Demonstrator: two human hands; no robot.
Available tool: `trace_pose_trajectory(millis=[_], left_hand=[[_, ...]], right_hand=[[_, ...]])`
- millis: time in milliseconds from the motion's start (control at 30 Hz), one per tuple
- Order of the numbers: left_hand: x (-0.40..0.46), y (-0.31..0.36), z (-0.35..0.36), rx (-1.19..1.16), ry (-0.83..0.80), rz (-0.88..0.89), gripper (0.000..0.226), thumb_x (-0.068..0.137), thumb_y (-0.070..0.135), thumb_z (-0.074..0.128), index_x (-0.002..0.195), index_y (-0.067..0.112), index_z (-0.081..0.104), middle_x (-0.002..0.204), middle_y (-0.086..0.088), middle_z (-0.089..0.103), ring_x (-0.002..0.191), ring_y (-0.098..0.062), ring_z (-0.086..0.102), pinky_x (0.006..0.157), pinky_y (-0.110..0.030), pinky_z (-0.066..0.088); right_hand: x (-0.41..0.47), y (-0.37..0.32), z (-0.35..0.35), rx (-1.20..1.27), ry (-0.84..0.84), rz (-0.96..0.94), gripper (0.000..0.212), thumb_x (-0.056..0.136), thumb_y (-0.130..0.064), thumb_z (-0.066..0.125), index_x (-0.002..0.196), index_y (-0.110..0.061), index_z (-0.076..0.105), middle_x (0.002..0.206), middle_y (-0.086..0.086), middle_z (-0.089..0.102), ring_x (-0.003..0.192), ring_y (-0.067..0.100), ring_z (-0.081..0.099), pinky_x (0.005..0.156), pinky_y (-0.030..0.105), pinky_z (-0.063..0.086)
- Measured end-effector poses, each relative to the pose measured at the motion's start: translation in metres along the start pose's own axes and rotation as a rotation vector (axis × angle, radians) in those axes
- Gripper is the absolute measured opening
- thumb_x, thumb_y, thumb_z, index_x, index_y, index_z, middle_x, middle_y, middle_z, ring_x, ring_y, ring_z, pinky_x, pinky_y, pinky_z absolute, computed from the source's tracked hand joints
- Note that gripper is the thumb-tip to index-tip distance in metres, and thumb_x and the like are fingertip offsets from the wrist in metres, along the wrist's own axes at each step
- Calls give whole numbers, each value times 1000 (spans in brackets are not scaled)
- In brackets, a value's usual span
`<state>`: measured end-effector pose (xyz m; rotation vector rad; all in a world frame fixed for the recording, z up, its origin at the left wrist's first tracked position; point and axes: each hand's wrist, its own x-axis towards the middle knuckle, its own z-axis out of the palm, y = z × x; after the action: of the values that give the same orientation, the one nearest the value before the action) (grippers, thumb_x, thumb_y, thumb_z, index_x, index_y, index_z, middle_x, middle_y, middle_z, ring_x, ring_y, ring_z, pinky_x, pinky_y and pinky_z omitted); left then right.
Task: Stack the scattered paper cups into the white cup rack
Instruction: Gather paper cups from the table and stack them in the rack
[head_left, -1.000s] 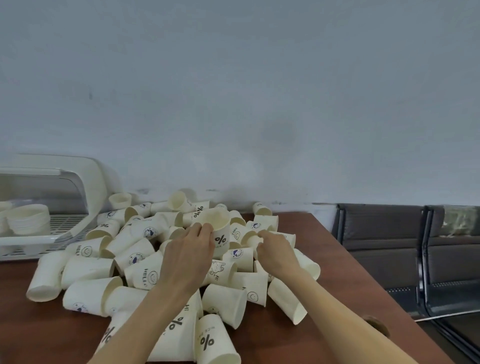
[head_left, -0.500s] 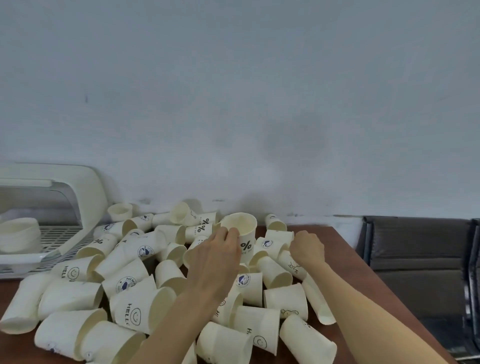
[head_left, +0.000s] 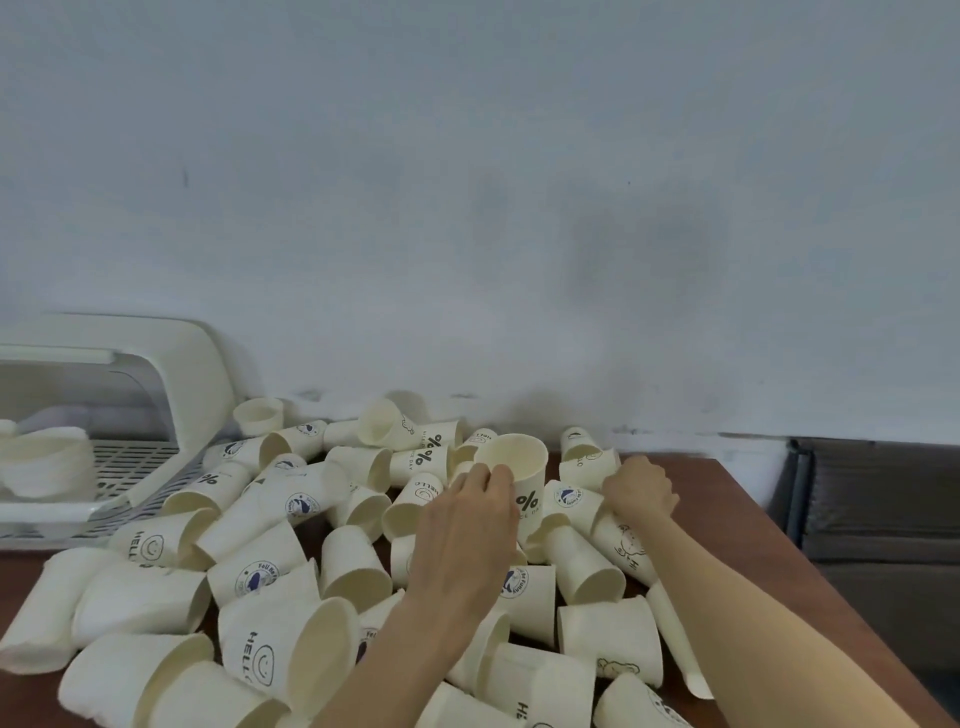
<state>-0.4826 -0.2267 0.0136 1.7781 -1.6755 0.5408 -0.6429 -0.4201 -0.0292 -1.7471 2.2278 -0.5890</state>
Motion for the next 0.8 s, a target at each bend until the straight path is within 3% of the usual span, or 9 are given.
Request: trace_pose_trajectory(millis=[67,133,233,367,500,600,633,733,800], left_hand=[[0,2,-1,-2,-13,-3,27,69,17,80,67,21,53,59,10,49,45,-10,45,39,-17,11],[1,4,-3,-6,-11,-5,27,69,17,80,68,21,53,58,10,49,45,-10,45,42,-16,2],[1,8,-8,-32,-9,-22,22,76,17,74,72,21,53,62,10,50,50,-11,47,41,-19,13],[-3,4,-18,-57,-40,-67,9,94,19,52,85,18,52,77,4,55,61,-17,50,48,-28,29],[-8,-3,-44,-15,-6,-80,10,86,19,62,80,18,54,71,5,54,61,-17,52,43,-27,30],[-18,-15,-66,-15,-24,-108,10,96,21,46,91,19,54,83,4,56,75,-20,57,62,-33,42],[-21,-20,-72,-21,-8,-103,10,96,20,46,91,18,55,82,3,57,74,-21,58,62,-33,41],[-33,-36,-90,-8,17,-121,8,93,17,53,85,17,55,76,2,56,66,-21,56,48,-30,33],[-41,-48,-102,-1,12,-129,10,95,19,47,89,17,54,80,2,55,70,-21,56,49,-32,36]], right_hand=[[0,0,-3,44,16,-73,16,81,-9,45,81,-14,61,99,13,66,101,33,59,89,40,47],[-3,0,-9,5,53,-195,18,82,-8,44,72,-16,57,88,11,66,95,34,60,81,38,49],[-15,-2,-20,-120,210,-414,22,91,-11,44,88,-15,65,90,10,65,95,33,57,78,39,43],[-33,-7,-36,-167,327,-594,21,96,-11,43,98,-14,64,83,7,61,87,28,49,74,36,33],[-62,-17,-51,-118,354,-724,22,98,-16,44,103,-12,65,84,7,63,85,27,48,78,38,38],[-93,-29,-57,-74,357,-821,22,98,-16,45,104,-11,65,86,7,65,86,27,49,79,38,39],[-104,-34,-58,-66,354,-847,22,98,-16,44,105,-10,65,87,7,65,86,27,49,79,38,39],[-138,-51,-57,-42,327,-896,24,98,-17,43,107,-11,65,91,8,66,89,27,50,81,38,40],[-161,-64,-56,-22,314,-925,26,99,-19,42,110,-12,64,94,7,66,94,27,50,84,38,39]])
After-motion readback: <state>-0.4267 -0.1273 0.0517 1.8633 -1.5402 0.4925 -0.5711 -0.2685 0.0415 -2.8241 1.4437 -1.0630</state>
